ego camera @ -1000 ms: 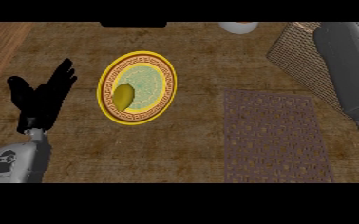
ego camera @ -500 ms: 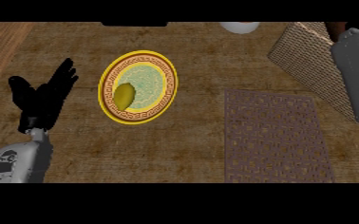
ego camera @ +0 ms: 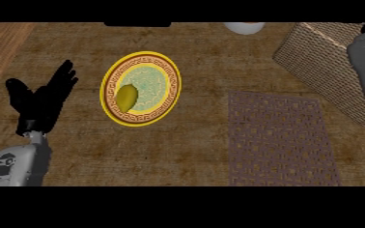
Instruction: Pick the sweet potato from the placemat and place it in the basket
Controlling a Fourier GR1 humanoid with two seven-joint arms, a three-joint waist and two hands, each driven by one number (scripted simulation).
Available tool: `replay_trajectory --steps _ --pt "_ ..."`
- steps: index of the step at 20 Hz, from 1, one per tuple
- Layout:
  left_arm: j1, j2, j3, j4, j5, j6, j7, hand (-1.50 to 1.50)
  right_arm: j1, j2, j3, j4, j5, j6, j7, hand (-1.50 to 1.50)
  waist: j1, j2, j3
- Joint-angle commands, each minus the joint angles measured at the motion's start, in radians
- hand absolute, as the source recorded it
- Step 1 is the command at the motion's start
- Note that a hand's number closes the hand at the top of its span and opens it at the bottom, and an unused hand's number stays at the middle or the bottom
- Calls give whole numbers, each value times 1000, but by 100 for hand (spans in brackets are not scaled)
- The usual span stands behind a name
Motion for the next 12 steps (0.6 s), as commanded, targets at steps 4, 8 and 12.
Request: replay_trajectory --steps 4,8,12 --pt "6 -30 -11 -4 -18 36 9 0 54 8 -118 -134 -126 -173 -36 -150 -19 -7 0" --pt "21 -19 -6 -4 -25 35 10 0 139 -12 -187 -280 -229 -155 -51 -150 -38 -13 0" --pt "38 -36 -5 -56 -25 65 41 0 341 -31 -218 -517 -343 -21 -58 -150 -59 -20 -1"
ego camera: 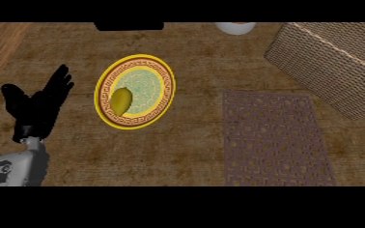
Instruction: Pick the sweet potato from the placemat and place it in the basket
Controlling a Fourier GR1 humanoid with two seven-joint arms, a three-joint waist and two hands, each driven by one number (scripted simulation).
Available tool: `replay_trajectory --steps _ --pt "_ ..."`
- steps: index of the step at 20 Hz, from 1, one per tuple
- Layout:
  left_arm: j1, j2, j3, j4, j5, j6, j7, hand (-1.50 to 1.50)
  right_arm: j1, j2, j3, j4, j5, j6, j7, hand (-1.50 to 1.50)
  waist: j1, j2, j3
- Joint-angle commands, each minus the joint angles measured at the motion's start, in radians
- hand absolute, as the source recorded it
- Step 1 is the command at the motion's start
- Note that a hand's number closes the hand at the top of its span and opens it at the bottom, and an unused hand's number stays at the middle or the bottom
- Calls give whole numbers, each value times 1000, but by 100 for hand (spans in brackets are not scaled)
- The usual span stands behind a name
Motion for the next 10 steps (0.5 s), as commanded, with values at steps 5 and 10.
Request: replay_trajectory --steps 5,10 --pt "-25 32 36 20 1 11 20 0 383 -31 -66 -421 -224 285 40 -150 -49 -8 -1" --pt "40 6 21 -4 6 -4 -17 0 670 -52 -188 -655 -392 449 6 -150 -31 -1 0"
